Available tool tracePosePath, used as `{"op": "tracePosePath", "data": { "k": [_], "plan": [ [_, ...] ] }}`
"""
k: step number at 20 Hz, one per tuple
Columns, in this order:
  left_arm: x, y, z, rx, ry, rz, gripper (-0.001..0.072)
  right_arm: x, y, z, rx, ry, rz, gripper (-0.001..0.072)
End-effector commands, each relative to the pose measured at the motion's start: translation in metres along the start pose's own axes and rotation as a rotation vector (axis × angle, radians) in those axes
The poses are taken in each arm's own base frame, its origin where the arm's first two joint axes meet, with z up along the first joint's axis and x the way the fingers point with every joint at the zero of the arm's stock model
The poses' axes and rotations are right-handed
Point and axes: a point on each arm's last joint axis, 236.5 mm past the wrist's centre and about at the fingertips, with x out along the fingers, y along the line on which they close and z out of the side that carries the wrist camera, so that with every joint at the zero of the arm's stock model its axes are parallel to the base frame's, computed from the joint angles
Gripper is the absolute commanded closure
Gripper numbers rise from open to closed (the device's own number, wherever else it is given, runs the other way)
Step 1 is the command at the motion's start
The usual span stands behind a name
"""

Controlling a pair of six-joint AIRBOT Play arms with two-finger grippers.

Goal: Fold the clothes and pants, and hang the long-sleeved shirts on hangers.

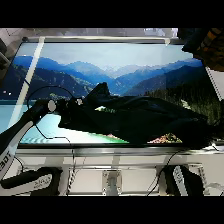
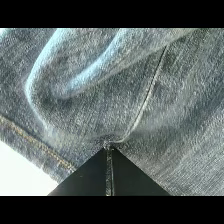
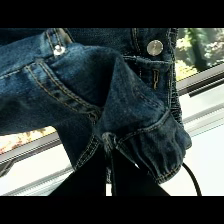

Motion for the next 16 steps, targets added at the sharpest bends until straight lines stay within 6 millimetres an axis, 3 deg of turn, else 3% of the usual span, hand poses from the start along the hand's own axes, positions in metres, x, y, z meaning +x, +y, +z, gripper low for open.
{"op": "tracePosePath", "data": {
  "k": [1,6,8,10,12,14,16],
  "plan": [
    [0.001,-0.003,0.008,-0.001,-0.016,-0.005,0.0674,0.000,0.001,0.000,0.002,-0.001,0.004,0.0695],
    [-0.016,0.000,0.011,0.002,-0.024,0.014,0.0675,0.000,0.001,0.000,0.002,-0.001,0.004,0.0695],
    [-0.038,0.018,0.001,0.046,0.020,0.095,0.0677,0.000,0.002,0.004,0.004,-0.017,0.009,0.0695],
    [-0.079,0.065,-0.017,0.019,0.085,0.269,0.0677,-0.001,0.014,0.020,0.025,-0.084,0.062,0.0698],
    [-0.137,0.133,-0.032,-0.223,0.025,0.492,0.0678,-0.009,0.030,0.049,0.062,-0.175,0.139,0.0700],
    [-0.197,0.187,-0.056,-0.426,-0.031,0.656,0.0678,-0.020,0.035,0.087,0.087,-0.233,0.189,0.0701],
    [-0.255,0.224,-0.083,-0.555,-0.062,0.793,0.0679,-0.036,0.040,0.132,0.105,-0.259,0.250,0.0701]
  ]
}}
